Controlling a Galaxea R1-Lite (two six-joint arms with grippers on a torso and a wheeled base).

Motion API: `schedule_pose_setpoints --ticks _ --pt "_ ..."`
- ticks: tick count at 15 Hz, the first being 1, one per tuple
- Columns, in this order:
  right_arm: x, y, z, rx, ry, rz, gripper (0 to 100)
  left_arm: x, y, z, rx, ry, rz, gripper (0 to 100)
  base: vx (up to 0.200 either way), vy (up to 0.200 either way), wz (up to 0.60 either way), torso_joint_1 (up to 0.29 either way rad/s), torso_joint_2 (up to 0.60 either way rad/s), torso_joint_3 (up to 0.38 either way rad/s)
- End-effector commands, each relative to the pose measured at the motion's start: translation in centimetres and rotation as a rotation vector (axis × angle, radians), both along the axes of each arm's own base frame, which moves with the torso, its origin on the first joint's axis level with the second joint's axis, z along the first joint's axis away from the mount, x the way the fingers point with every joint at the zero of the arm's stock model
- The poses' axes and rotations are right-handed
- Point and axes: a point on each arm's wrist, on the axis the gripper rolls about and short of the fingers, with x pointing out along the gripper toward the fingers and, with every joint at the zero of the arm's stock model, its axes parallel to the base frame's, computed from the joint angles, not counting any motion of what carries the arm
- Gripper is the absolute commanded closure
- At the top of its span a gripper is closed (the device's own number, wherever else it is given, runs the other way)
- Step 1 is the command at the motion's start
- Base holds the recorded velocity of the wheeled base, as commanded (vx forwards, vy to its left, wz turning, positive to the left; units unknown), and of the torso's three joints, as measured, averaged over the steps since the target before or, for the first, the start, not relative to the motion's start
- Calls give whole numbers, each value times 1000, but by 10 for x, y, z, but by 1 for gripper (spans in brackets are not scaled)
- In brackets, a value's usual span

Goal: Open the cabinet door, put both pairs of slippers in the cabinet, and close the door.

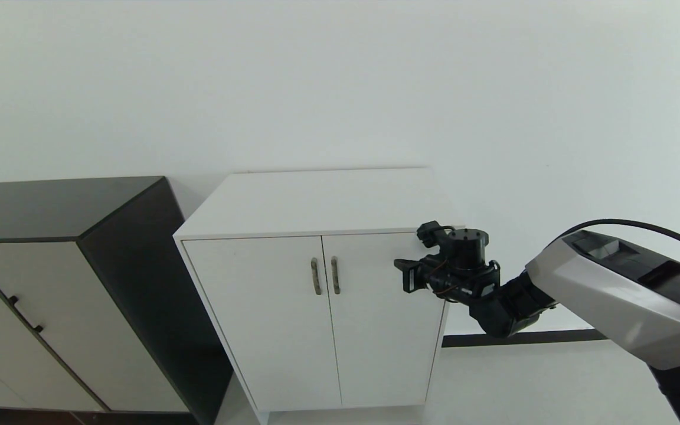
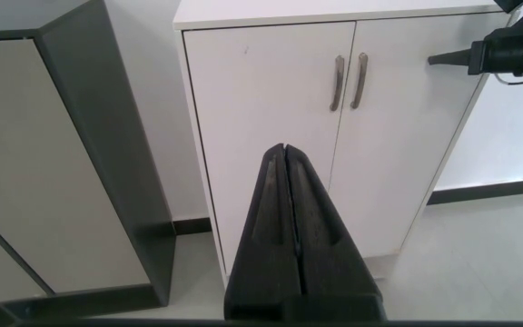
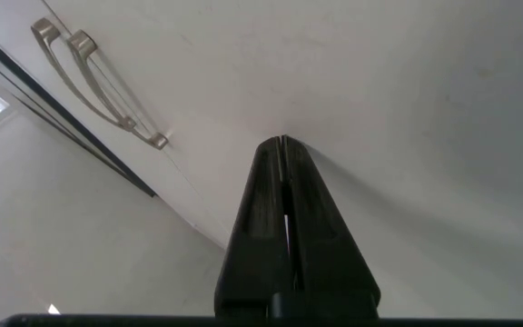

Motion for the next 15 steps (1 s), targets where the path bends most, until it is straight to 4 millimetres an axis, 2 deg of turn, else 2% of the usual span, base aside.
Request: schedule_pose_setpoints --ticks 1,5,9,12,15 --pt "-4 0 0 -4 5 4 100 0 0 0 0 0 0 100 0 0 0 0 0 0" --pt "-20 -6 9 -11 -15 -44 100 0 0 0 0 1 0 100 0 0 0 0 0 0" --pt "-58 -18 17 -10 -25 -41 100 0 0 0 0 1 0 100 0 0 0 0 0 0" --pt "-85 -37 37 -4 -39 -52 100 0 0 0 0 0 0 100 0 0 0 0 0 0" --pt "-110 -68 55 -11 -31 -99 100 0 0 0 0 1 0 100 0 0 0 0 0 0"
